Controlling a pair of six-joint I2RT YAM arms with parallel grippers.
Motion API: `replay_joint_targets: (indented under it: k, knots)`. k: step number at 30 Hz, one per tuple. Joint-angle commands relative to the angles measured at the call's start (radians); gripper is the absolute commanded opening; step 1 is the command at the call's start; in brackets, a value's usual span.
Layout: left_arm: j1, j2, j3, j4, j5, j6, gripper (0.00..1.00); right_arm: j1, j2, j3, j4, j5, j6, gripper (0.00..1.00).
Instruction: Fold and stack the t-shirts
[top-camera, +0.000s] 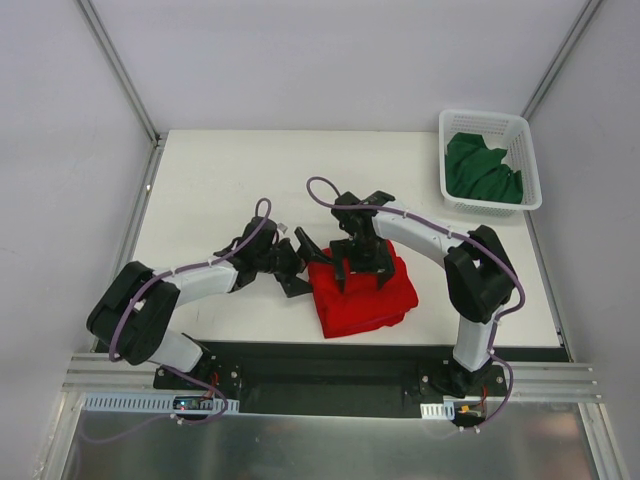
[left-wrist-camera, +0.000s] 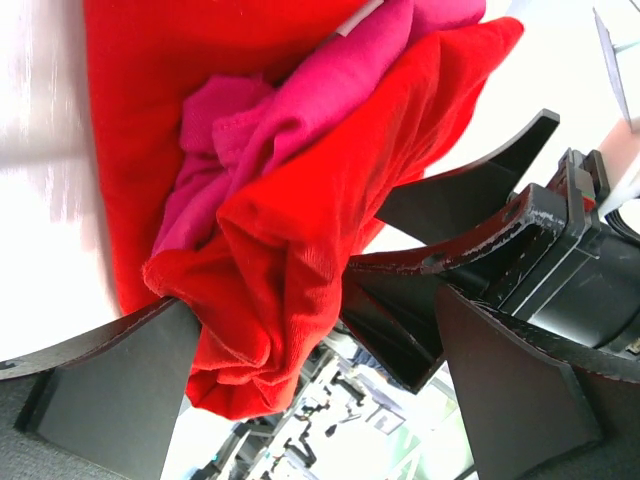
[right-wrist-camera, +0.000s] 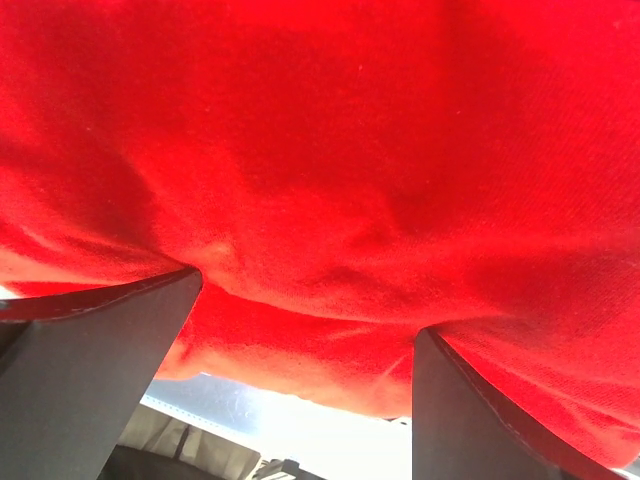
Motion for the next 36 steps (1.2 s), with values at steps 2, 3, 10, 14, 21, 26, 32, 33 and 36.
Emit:
replay_joint_targets:
  k: [2,3,10,14,21,26,32,33,36]
  knots:
    - [-0.009,0.042,0.066,0.021,-0.017,0.047,0.99,0.007,-0.053,-0.031,-0.01,-0.028,-0.011,0.96]
    - [-0.009,0.046,0.071,0.023,-0.015,0.049,0.99,0.007,-0.056,-0.04,-0.005,-0.029,-0.012,0.96]
    - [-0.022,0.079,0.075,0.023,-0.018,0.041,0.99,0.011,-0.058,-0.06,0.001,-0.046,-0.021,0.96]
    - [-0.033,0.05,0.056,0.014,-0.021,0.027,0.99,0.011,-0.053,-0.055,0.001,-0.051,-0.026,0.96]
    - [-0.045,0.022,0.04,-0.028,-0.017,0.019,0.99,0.013,-0.029,-0.052,-0.002,-0.065,-0.035,0.96]
    - [-0.052,0.027,0.033,-0.048,-0.017,0.026,0.99,0.013,-0.021,-0.051,-0.002,-0.065,-0.037,0.96]
    - [-0.053,0.076,0.049,-0.054,-0.044,0.052,0.99,0.016,-0.018,-0.049,-0.004,-0.072,-0.041,0.96]
    - [-0.055,0.086,0.065,-0.054,-0.043,0.056,0.99,0.018,-0.018,-0.051,-0.004,-0.074,-0.043,0.96]
    - [-0.055,0.119,0.092,-0.054,-0.052,0.07,0.99,0.019,-0.019,-0.055,-0.005,-0.077,-0.044,0.96]
